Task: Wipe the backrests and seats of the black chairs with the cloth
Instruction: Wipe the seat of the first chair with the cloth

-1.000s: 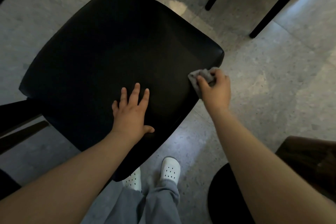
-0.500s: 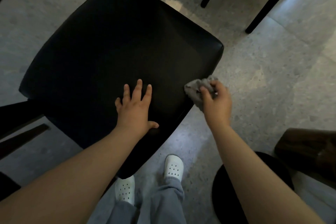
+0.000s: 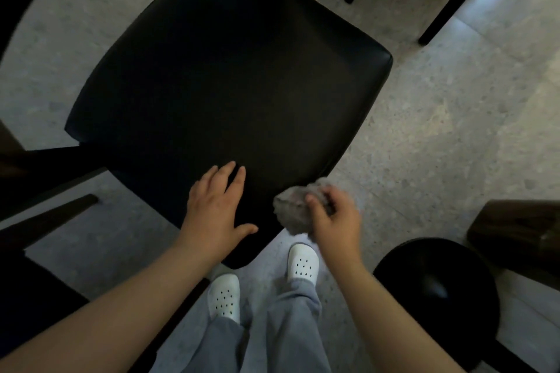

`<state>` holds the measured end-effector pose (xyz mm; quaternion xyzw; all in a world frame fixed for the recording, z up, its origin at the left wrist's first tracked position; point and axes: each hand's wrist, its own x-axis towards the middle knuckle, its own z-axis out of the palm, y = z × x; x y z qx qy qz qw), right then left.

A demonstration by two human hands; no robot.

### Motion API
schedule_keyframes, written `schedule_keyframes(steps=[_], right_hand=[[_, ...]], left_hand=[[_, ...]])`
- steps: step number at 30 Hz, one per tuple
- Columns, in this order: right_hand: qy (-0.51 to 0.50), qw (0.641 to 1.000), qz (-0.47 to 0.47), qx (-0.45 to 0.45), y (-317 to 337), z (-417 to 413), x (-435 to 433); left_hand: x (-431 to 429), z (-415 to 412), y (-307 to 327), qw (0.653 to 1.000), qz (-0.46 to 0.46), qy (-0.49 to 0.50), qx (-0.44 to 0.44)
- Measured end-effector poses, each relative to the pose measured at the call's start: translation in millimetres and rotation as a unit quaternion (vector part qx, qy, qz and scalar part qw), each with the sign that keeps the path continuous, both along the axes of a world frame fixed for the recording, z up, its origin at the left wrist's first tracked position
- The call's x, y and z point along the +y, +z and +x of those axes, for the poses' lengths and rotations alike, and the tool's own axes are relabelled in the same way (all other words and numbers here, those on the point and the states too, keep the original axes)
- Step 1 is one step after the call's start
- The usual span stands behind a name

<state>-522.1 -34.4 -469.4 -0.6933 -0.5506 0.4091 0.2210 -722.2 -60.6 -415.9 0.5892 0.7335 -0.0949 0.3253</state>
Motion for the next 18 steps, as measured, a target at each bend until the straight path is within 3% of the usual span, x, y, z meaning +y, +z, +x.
schedule_keyframes(steps=[3,6,8,10,14,18], right_hand=[[-0.073,0.996,0.04,-0.037,-3.8,12.4,41.2],[-0.08,0.996,0.008,-0.021,-11.5,0.6,67.8],[-0.077,0.995,0.018,-0.058,-11.5,-16.5,53.4],[-0.045,0.996,0.024,-0.073,-5.6,-29.3,18.0],[0.116,0.993,-0.031,-0.019,5.8,-31.4,-47.8],[0.042,0.998,0.033,-0.041,11.9,-15.7,-16.0]], left_hand=[[-17.6,-8.6,0.7,1.0,-0.003,0.01,-0.006],[-28.0,-15.7,0.1,1.0,0.003,0.029,-0.002],[-33.1,-20.0,-0.6,0.999,0.009,0.041,-0.01],[-38.2,-24.0,-1.6,0.999,0.011,0.047,-0.02],[-46.1,-31.6,-5.8,0.999,0.0,0.028,-0.025],[-47.3,-31.4,-10.5,1.0,0.004,0.021,-0.022]])
